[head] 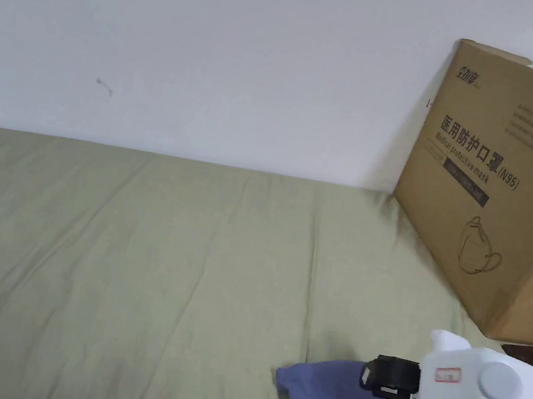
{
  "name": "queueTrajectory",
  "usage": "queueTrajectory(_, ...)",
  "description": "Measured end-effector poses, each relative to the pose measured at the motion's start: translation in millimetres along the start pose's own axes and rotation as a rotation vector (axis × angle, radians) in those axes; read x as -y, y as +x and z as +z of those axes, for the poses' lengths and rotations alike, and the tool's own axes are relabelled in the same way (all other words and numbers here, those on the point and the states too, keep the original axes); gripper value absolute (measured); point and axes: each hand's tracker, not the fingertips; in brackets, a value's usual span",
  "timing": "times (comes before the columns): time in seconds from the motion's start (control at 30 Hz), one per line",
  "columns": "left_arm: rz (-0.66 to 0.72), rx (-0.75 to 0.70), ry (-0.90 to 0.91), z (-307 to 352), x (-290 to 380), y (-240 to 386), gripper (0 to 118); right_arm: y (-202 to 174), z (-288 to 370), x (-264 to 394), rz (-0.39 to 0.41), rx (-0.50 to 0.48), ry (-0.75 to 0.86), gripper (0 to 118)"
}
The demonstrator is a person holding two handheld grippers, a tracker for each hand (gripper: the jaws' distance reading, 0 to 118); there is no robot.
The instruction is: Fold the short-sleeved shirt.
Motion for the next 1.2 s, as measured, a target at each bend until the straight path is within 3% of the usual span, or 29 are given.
queueTrajectory(0.13,-0.010,0.003,-0.031,-2.6,-0.7,5.1,4,-2.6,-43.8,-8.0,0.075,0.043,-0.112,113)
queueTrajectory(0.23,-0.019,-0.015,-0.065,-11.4,2.4,5.0,4,-11.6,-61.8,3.7,0.176,0.075,-0.205,101)
queueTrajectory(0.27,-0.019,-0.017,-0.077,-14.7,3.7,3.6,4,-18.1,-53.1,9.0,0.256,0.122,-0.138,88)
queueTrajectory(0.3,-0.011,-0.019,-0.089,-17.7,4.7,1.7,4,-20.7,-43.4,11.4,0.272,0.082,-0.089,66)
queueTrajectory(0.33,0.000,-0.021,-0.099,-22.1,6.2,-2.2,4,-22.7,-38.5,12.7,0.270,0.062,-0.077,66)
queueTrajectory(0.37,0.013,-0.023,-0.111,-25.4,7.3,-4.4,4,-26.3,-29.8,19.3,0.262,0.071,-0.086,59)
queueTrajectory(0.43,0.045,-0.015,-0.125,-31.4,10.4,-9.9,4,-29.2,-20.5,25.2,0.296,0.017,-0.088,3)
queueTrajectory(0.5,0.076,-0.014,-0.134,-38.7,13.4,-17.3,4,-30.9,-7.5,28.9,0.298,0.013,-0.068,2)
queueTrajectory(0.7,0.210,0.017,-0.082,-50.3,-5.0,-33.3,4,-29.2,33.2,1.2,0.159,-0.049,0.129,2)
queueTrajectory(0.83,0.177,-0.012,-0.014,-58.6,-32.8,-31.6,4,-35.9,48.4,-24.5,0.080,-0.040,0.224,2)
queueTrajectory(1.0,0.190,0.009,0.083,-60.0,-71.5,-32.5,4,-41.1,63.9,-52.3,0.045,-0.027,0.302,2)
queueTrajectory(1.2,0.113,0.023,0.109,-47.2,-72.5,-20.9,4,-37.7,91.1,-16.3,0.076,-0.008,0.353,2)
